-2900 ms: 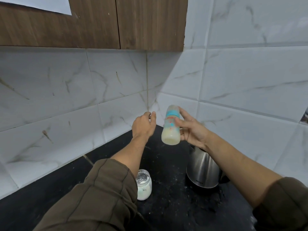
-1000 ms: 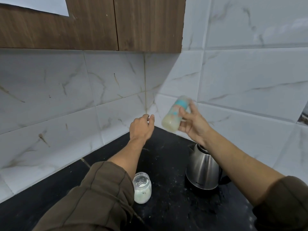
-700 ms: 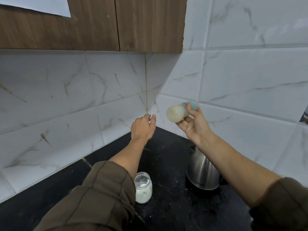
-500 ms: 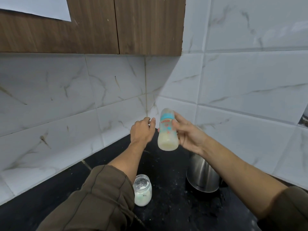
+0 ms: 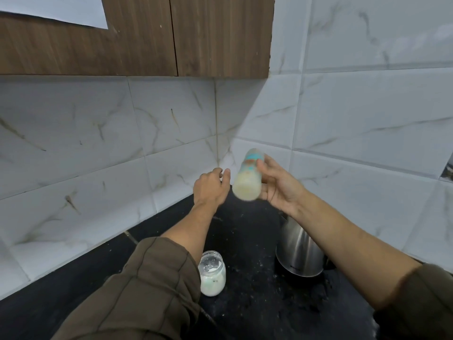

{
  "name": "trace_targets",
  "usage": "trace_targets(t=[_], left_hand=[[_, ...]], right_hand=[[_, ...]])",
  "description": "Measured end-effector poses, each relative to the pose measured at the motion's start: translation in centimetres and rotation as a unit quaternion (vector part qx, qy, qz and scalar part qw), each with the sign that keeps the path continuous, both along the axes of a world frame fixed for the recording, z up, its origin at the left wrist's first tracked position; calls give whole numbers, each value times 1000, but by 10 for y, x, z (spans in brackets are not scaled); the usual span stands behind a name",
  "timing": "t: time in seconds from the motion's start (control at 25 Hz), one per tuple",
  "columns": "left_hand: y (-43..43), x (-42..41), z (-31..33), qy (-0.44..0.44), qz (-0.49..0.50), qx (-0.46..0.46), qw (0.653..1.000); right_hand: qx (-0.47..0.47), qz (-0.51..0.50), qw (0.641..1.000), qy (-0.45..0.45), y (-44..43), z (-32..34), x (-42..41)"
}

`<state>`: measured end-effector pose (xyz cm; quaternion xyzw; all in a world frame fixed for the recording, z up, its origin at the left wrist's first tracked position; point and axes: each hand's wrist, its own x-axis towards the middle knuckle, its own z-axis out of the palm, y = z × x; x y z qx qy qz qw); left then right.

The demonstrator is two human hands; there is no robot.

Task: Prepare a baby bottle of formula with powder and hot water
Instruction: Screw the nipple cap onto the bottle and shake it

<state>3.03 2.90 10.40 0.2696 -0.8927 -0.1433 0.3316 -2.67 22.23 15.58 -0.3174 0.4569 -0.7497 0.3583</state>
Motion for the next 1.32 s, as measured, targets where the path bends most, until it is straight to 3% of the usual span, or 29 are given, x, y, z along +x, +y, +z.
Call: trace_targets(t=[0.08, 0.16, 0.32, 0.4, 0.52, 0.56, 0.68, 0.76, 0.88, 0.96, 1.16, 1.32], left_hand=[[0, 3, -1, 4, 3, 3, 1000], [2, 5, 0, -1, 3, 1, 1000], [0, 3, 1, -13, -1, -4, 1000], [-1, 5, 4, -2, 1, 3, 1000], [0, 8, 3, 7, 3, 5, 1000], [1, 8, 3, 8, 2, 5, 1000], [1, 4, 4, -8, -2, -3, 1000], [3, 2, 6, -18, -7, -9, 1000], [2, 5, 6, 2, -8, -4, 1000], [1, 6, 4, 9, -7, -1, 1000], [1, 4, 5, -6, -9, -15, 1000], [1, 5, 5, -5, -11, -16, 1000]], right_hand=[[-35, -92, 989, -106, -6, 4, -5], [-35, -94, 984, -150, -7, 5, -3], [35, 19, 998, 38, 3, 7, 9], [4, -34, 999, 5, 2, 10, 5], [-52, -136, 977, -156, -3, 7, -7], [-46, -119, 980, -153, -3, 5, -5], [21, 14, 1000, 0, 4, -1, 11], [23, 38, 998, 37, 5, -1, 15], [-31, -98, 993, -62, -1, 5, 7], [-42, -130, 983, -120, -3, 3, 1], [34, -12, 998, 43, 5, 0, 13], [-94, -175, 977, -77, -4, 15, 1]])
